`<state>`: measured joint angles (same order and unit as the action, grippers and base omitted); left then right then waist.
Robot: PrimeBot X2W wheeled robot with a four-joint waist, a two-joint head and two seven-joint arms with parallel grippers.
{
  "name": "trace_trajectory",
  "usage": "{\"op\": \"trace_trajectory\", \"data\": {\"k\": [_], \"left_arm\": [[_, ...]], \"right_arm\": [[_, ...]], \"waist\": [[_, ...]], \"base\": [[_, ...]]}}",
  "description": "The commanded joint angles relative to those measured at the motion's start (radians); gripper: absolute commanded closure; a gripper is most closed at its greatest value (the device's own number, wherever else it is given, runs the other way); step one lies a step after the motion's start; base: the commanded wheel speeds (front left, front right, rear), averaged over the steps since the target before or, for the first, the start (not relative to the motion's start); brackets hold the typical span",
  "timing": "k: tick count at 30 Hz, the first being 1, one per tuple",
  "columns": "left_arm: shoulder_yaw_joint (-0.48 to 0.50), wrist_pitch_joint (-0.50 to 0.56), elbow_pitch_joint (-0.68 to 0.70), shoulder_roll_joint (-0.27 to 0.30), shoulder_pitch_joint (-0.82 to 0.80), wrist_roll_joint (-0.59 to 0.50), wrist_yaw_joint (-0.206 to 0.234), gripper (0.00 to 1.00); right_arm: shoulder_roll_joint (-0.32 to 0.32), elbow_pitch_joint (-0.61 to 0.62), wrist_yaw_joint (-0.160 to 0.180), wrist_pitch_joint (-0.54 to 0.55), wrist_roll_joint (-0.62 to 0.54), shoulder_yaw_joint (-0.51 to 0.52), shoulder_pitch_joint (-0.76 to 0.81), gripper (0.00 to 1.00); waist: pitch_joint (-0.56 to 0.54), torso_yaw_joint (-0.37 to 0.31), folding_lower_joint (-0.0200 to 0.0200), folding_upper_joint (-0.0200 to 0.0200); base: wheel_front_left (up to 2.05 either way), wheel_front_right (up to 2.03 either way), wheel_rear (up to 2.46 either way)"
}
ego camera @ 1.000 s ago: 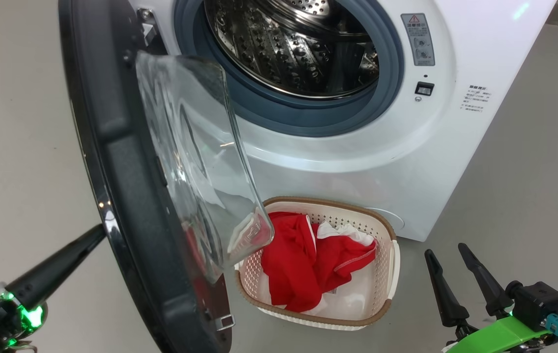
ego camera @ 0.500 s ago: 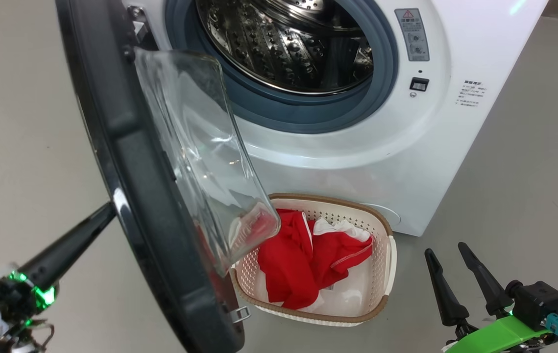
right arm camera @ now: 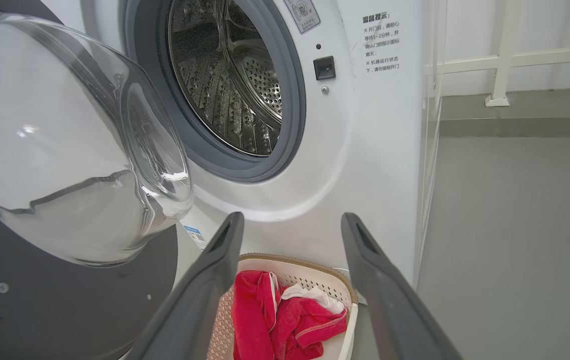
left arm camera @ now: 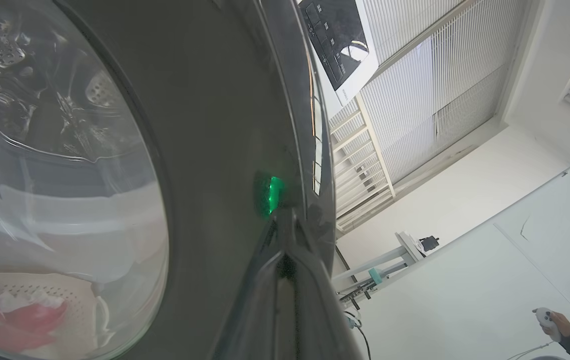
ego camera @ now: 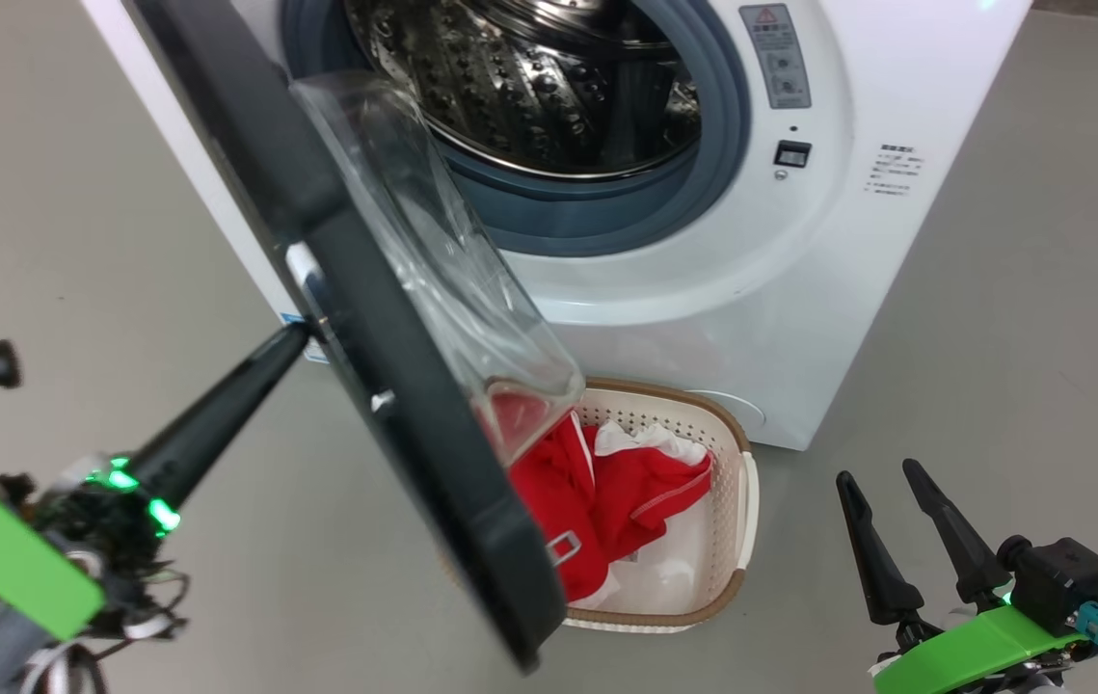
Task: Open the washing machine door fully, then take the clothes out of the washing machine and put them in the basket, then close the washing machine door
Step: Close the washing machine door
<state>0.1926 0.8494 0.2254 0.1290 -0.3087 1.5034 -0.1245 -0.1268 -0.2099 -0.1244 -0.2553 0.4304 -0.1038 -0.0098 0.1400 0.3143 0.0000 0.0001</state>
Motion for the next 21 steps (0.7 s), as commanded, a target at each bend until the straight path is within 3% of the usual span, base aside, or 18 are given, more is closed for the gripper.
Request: {"op": "trace_trajectory", "data": {"k": [1, 10, 21], "left_arm": [[0.006, -0.016, 0.036, 0.013, -0.035, -0.021, -0.006, 1.0], [-0.147, -0.239, 0.025, 0.029, -0.082, -0.09, -0.006, 1.0], [-0.355, -0.511, -0.081, 0.136, -0.19, -0.17, -0.006, 1.0]], "right_arm": [[-0.009, 0.026, -0.006, -0.006, -0.005, -0.014, -0.035, 0.0], [-0.005, 0.034, -0.006, -0.006, -0.007, -0.001, -0.051, 0.0], [-0.001, 0.042, -0.006, -0.006, -0.009, 0.014, -0.078, 0.0]], "waist": [[0.003, -0.012, 0.0, -0.0001], [0.031, -0.069, 0.0, -0.0001], [0.077, -0.121, 0.0, -0.0001]], "base": [[0.0, 0.0, 0.0], [0.0, 0.0, 0.0], [0.0, 0.0, 0.0]]}}
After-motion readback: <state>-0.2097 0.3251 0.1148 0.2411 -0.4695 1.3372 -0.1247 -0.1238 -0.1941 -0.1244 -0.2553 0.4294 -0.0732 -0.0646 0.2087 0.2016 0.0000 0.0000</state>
